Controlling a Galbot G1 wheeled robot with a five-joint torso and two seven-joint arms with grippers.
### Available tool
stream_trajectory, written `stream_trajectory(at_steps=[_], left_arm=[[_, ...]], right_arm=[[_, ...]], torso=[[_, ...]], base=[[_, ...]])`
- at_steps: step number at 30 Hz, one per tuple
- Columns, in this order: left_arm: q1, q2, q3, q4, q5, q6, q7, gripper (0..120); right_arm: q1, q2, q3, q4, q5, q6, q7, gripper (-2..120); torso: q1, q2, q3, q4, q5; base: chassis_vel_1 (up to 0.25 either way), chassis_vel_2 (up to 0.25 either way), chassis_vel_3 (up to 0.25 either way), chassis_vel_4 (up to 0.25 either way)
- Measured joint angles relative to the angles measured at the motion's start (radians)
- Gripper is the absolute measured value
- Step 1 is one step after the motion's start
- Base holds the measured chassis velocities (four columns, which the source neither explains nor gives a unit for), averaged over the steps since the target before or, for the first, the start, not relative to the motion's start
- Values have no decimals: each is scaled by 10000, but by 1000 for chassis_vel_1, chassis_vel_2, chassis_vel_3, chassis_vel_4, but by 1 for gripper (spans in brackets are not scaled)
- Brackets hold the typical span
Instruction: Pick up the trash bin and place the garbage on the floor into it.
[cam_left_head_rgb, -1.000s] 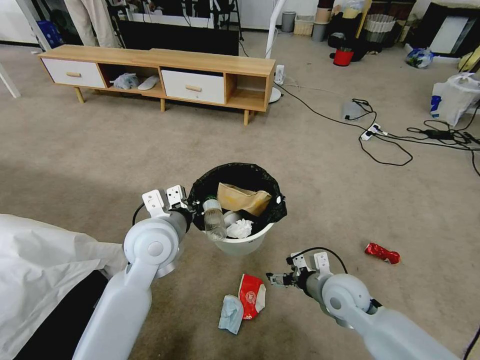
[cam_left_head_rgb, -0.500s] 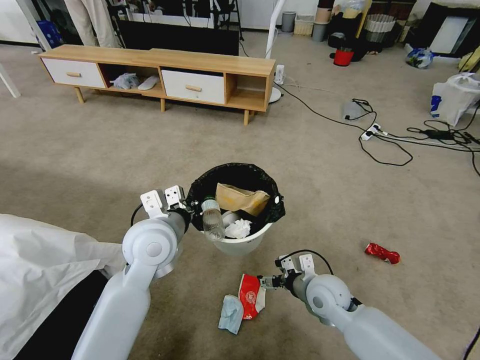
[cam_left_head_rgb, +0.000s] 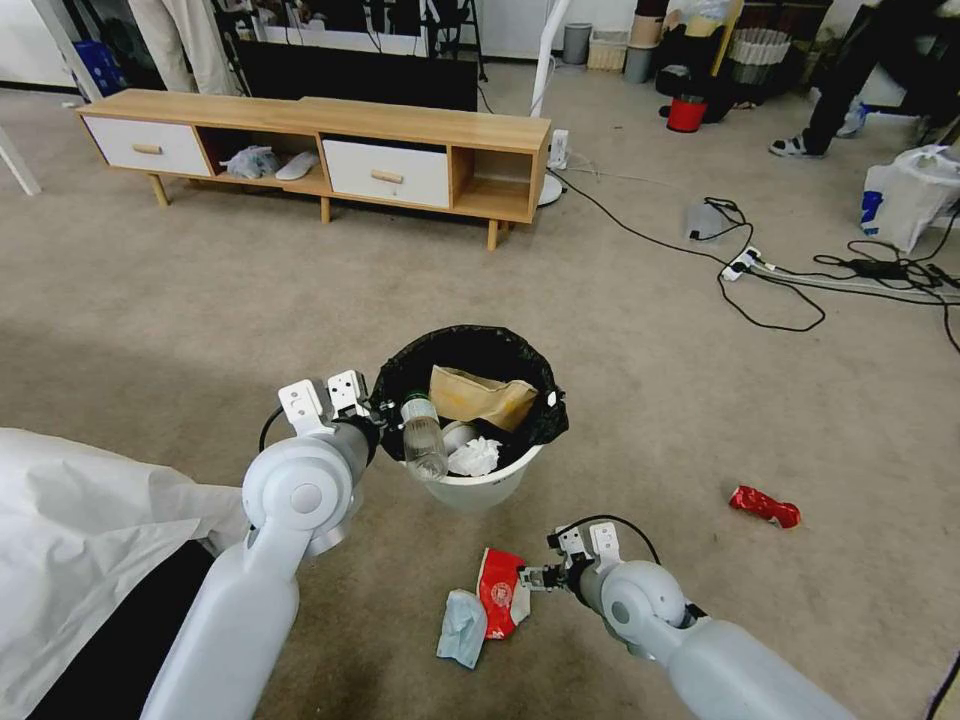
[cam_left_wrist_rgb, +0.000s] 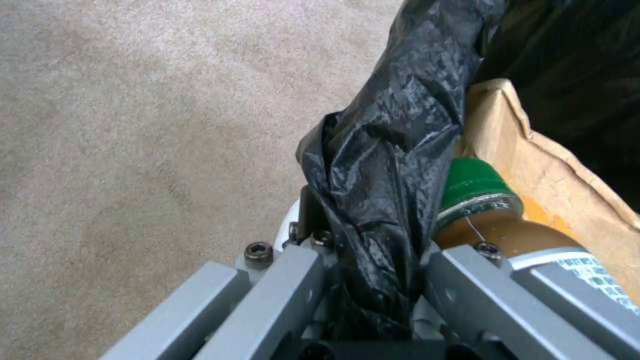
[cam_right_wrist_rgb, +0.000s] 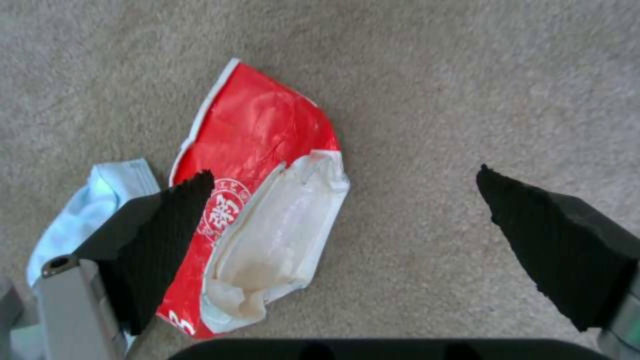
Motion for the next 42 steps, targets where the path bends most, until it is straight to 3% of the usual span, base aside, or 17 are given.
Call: stream_trajectory(at_steps=[20, 31, 42], left_arm=[[13, -30, -23, 71, 99, -10, 77, 2], [40, -33, -24, 86, 130, -12, 111, 2], [130, -40, -52, 24, 172, -16, 121, 2]], right_arm=[[275, 632, -460, -1038, -357, 276, -267, 99], [372, 954, -652, -1606, -680, 574, -498, 80], [378, 746, -832, -1856, -868, 790, -761, 45]], torso=[[0, 1, 0, 0, 0], [0, 0, 0, 1, 1], [0, 0, 0, 1, 2]], base=[[0, 0, 0, 0], [0, 0, 0, 0], [0, 0, 0, 0]])
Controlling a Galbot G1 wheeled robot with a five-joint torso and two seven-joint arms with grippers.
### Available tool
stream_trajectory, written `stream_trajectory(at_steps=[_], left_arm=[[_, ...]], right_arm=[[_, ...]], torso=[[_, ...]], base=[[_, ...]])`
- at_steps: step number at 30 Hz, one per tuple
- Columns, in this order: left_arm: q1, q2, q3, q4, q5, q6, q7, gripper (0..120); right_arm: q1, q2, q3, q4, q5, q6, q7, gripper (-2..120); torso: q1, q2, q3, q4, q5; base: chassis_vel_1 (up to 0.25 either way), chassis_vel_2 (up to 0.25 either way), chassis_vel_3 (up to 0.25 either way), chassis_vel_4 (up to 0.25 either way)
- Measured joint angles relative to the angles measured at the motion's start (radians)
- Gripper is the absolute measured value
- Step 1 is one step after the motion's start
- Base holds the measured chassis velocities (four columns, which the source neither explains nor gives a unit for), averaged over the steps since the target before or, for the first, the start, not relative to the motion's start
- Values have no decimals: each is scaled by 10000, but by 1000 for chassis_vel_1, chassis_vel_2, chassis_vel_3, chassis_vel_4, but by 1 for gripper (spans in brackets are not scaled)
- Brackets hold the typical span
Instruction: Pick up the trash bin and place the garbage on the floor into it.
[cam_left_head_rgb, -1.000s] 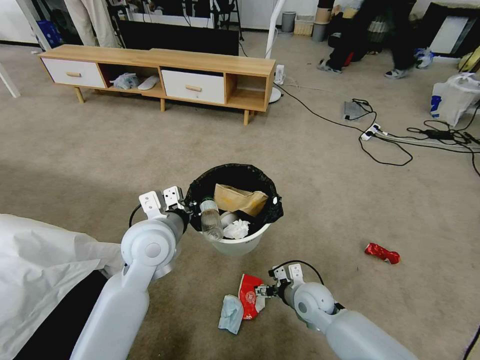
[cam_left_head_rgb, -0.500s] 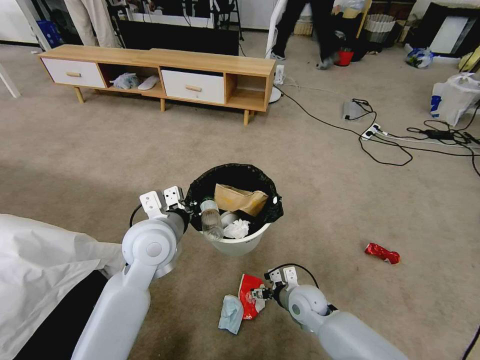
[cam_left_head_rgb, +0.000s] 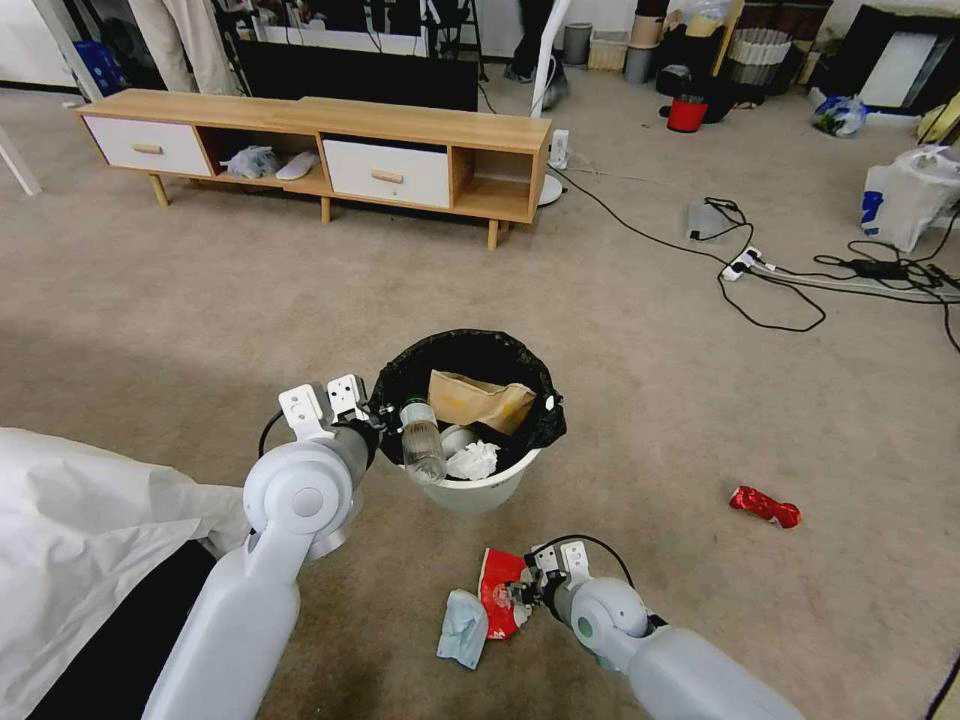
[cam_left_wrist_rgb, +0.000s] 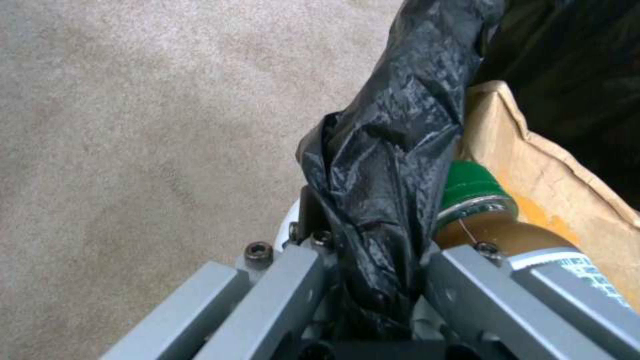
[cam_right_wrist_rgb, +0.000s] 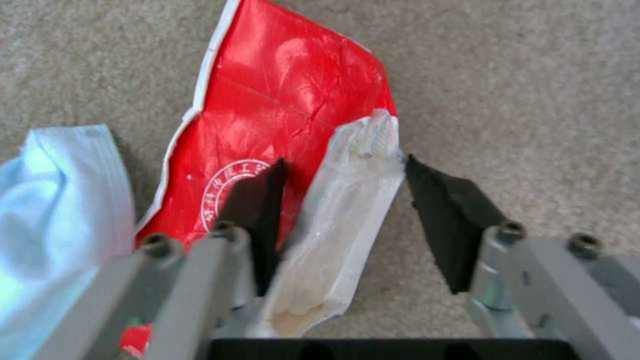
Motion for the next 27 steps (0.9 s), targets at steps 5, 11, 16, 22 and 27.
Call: stream_trajectory(at_steps=[5, 11, 16, 22, 27], left_arm=[[21, 9, -17, -11, 6, -1, 6, 2], [57, -23, -20, -25, 62, -4, 20, 2], [72, 4, -27, -38, 78, -4, 20, 2], [82, 18, -47, -51, 78, -7, 20, 2], [93, 22, -49, -57, 74, -7, 21, 2]], right_arm=[[-94, -114, 41, 23, -4, 78, -35, 28], [-133, -199, 93, 24, -50, 107, -12, 1], [-96, -158, 121, 25, -85, 135, -7, 0], [-98, -204, 219, 57, -151, 220, -46, 0], [-99, -349, 418, 174, -160, 242, -58, 0]], torso=[[0, 1, -1, 1, 1], [0, 0, 0, -5, 0], [0, 0, 0, -1, -2], [0, 0, 0, 0, 0], [0, 0, 0, -1, -1]], base=[[0, 0, 0, 0], [0, 0, 0, 0], [0, 0, 0, 0], [0, 0, 0, 0], [0, 0, 0, 0]])
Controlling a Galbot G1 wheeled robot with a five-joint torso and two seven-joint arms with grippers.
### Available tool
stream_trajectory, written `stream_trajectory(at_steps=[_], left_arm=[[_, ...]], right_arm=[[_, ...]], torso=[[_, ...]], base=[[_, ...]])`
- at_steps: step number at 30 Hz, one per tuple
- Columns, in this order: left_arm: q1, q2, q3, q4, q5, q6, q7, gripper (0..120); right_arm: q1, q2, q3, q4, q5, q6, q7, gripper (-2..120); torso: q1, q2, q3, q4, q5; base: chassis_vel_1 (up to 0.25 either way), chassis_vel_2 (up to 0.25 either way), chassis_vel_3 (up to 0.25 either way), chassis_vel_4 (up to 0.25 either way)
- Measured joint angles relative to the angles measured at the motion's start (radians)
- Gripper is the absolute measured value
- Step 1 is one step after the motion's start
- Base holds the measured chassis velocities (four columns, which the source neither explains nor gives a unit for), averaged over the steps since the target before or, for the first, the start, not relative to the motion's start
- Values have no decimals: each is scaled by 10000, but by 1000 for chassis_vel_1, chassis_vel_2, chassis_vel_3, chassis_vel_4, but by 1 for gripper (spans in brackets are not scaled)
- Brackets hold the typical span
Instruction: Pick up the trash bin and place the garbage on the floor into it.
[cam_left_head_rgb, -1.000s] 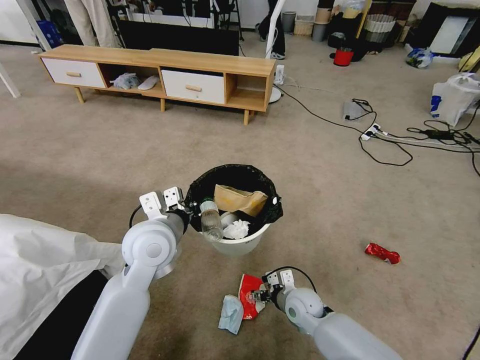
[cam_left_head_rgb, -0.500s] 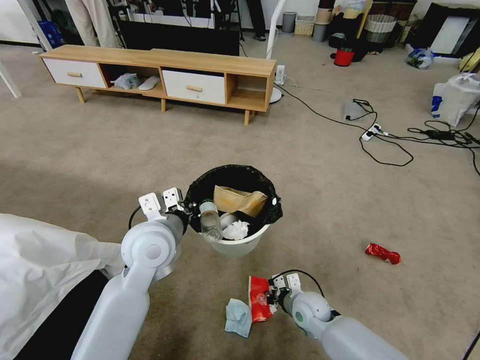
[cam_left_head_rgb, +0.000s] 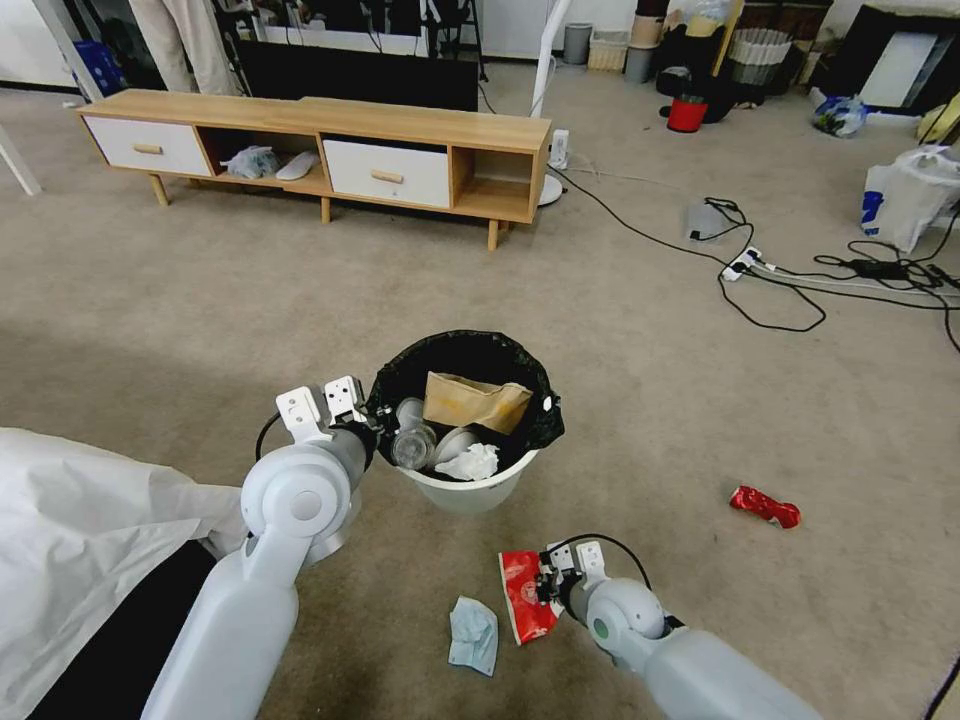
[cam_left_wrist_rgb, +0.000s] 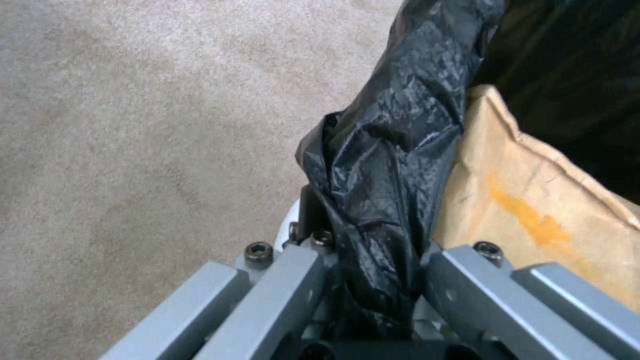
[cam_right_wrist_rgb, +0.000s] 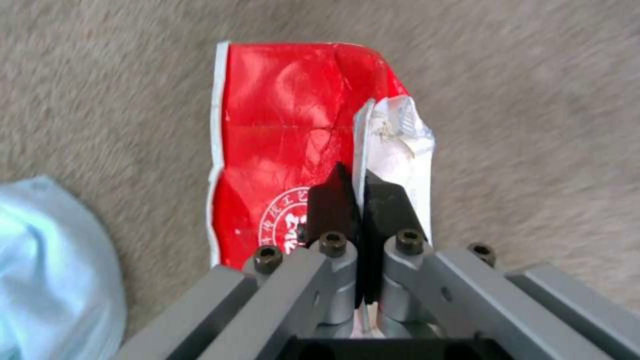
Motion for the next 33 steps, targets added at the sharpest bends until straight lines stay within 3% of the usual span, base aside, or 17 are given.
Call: stream_trajectory(at_steps=[16, 33], left_arm=[[-64, 24, 65, -1, -192, -1, -81, 2], [-148, 91, 68, -23, -425, 21, -293, 2]], right_arm=[[-534, -1452, 1686, 1460, 141, 102, -19, 0], [-1096, -1831, 3334, 2605, -21, 309, -152, 0]], torso=[[0, 0, 0, -1, 1], [0, 0, 0, 0, 0]], base=[[0, 0, 0, 0], [0, 0, 0, 0]])
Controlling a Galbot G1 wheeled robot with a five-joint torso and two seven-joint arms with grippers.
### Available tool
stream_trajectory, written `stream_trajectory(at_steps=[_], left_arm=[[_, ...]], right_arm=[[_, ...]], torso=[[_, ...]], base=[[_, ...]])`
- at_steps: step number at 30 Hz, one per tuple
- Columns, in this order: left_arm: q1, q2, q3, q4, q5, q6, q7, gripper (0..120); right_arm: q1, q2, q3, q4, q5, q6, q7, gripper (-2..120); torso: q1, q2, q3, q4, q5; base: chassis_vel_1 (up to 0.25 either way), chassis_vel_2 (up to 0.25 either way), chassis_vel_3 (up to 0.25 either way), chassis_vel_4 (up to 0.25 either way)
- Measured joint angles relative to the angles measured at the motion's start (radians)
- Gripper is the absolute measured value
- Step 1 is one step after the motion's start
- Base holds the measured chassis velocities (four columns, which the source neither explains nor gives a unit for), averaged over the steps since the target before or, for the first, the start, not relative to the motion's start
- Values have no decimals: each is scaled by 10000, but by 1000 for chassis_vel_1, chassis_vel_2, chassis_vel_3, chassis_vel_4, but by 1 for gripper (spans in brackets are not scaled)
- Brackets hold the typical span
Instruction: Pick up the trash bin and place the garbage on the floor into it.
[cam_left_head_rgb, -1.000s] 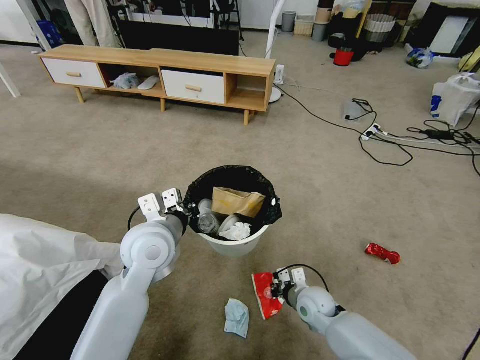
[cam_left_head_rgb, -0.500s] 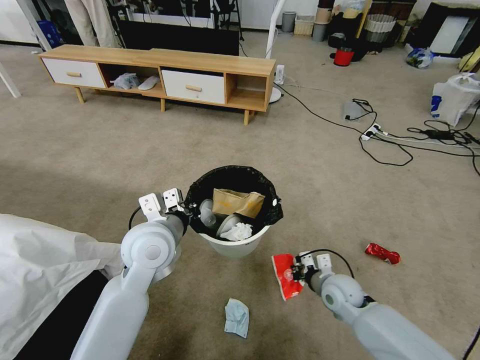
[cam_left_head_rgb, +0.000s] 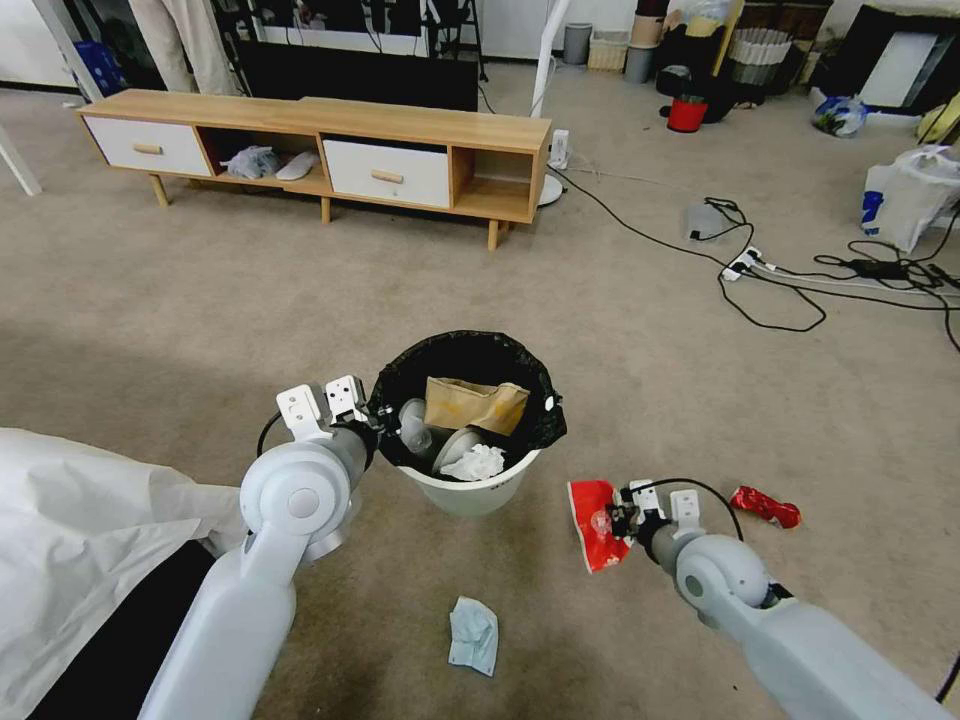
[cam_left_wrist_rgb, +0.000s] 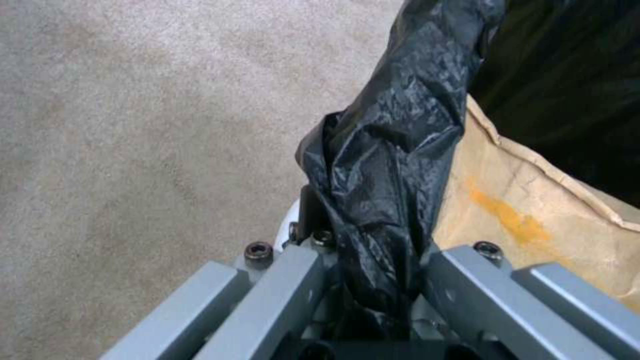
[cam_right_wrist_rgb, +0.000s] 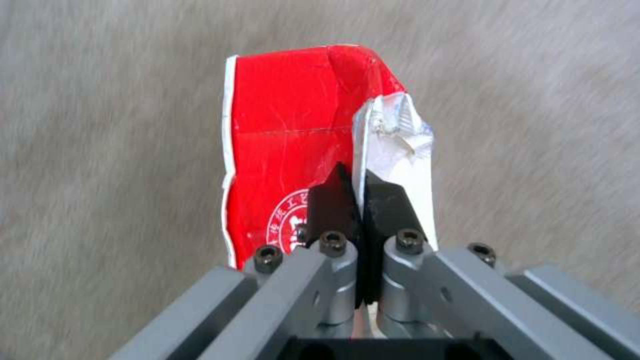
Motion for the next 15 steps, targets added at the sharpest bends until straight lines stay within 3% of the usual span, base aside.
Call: stream_trajectory(at_steps=[15], left_arm=[[-241, 6, 98, 205, -183, 37, -135, 2]], right_arm=[[-366, -112, 2715, 1500, -1005, 591, -456, 0]], torso=[[0, 0, 0, 0, 0]], base=[[0, 0, 0, 0]])
